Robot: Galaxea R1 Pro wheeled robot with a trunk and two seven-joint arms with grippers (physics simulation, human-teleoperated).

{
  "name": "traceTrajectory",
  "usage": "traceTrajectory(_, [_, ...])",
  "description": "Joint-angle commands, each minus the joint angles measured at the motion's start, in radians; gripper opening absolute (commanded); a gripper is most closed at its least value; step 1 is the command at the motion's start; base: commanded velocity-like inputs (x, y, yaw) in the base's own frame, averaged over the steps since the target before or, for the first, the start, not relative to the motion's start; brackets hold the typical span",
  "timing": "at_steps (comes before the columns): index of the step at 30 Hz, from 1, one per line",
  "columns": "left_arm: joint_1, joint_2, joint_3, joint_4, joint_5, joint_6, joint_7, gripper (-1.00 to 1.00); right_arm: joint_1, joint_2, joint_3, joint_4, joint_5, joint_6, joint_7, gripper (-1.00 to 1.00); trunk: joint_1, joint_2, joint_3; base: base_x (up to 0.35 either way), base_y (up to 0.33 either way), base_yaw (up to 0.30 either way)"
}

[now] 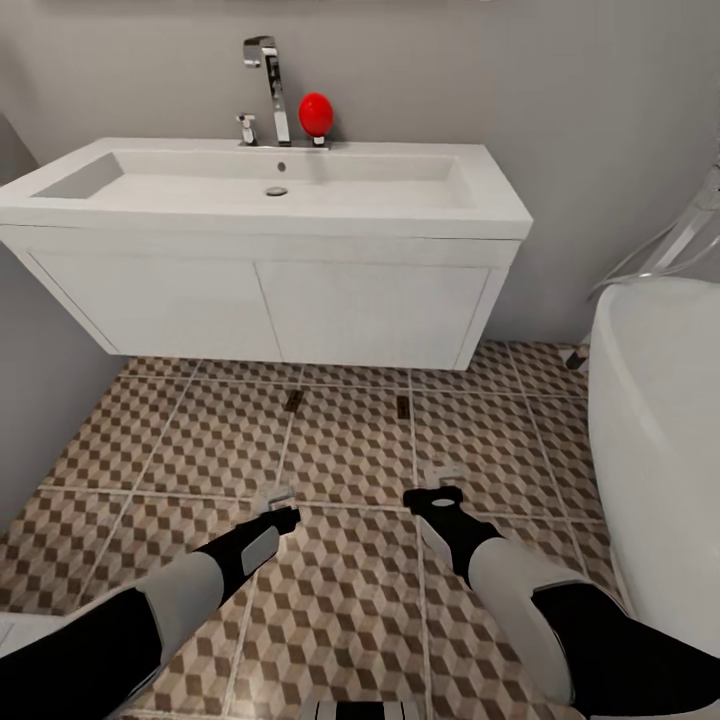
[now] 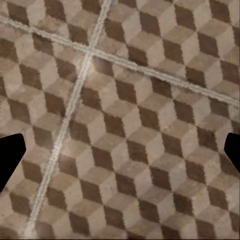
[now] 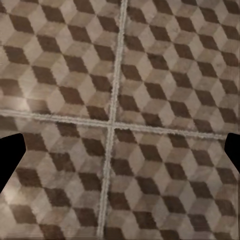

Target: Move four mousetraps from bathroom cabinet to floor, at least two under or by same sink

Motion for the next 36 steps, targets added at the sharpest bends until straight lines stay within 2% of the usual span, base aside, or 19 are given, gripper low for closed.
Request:
traceTrajectory(1, [0.005, 0.0, -0.008, -0.002, 0.005, 0.002, 0.006, 1.0, 0.001, 0.0, 0.009, 0.0, 0.006, 0.005, -0.005, 1.0, -0.004, 0.007, 0.003, 0.0, 0.0, 0.0])
traceTrajectory(6, [0.038, 0.0, -0.01, -0.002, 0.005, 0.002, 0.006, 1.0, 0.018, 0.0, 0.014, 0.001, 0.017, 0.002, -0.004, 1.0, -0.023, 0.042, 0.018, 0.0, 0.0, 0.0])
traceTrajectory(13, [0.092, 0.0, -0.012, -0.002, 0.004, 0.001, 0.006, 1.0, 0.078, 0.0, 0.017, 0.0, 0.032, -0.04, -0.004, 1.0, -0.05, 0.091, 0.04, 0.0, 0.0, 0.0])
traceTrajectory(21, [0.153, 0.003, -0.045, 0.004, 0.004, 0.001, 0.006, 1.0, 0.159, 0.0, 0.017, 0.002, 0.129, -0.108, -0.005, 1.0, -0.081, 0.147, 0.065, 0.0, 0.0, 0.0])
traceTrajectory(25, [0.176, 0.003, -0.065, 0.005, 0.004, 0.0, 0.006, 1.0, 0.198, 0.0, 0.017, 0.003, 0.157, -0.12, -0.004, 1.0, -0.096, 0.175, 0.078, 0.0, 0.0, 0.0])
traceTrajectory(31, [0.202, 0.002, -0.08, 0.006, 0.005, -0.003, 0.005, 1.0, 0.26, 0.0, 0.017, 0.002, 0.172, -0.136, -0.004, 1.0, -0.119, 0.217, 0.097, 0.0, 0.0, 0.0])
traceTrajectory(36, [0.221, 0.002, -0.084, 0.006, 0.005, -0.009, 0.003, 1.0, 0.301, 0.0, 0.017, 0.003, 0.177, -0.182, -0.004, 1.0, -0.138, 0.252, 0.112, 0.0, 0.0, 0.0])
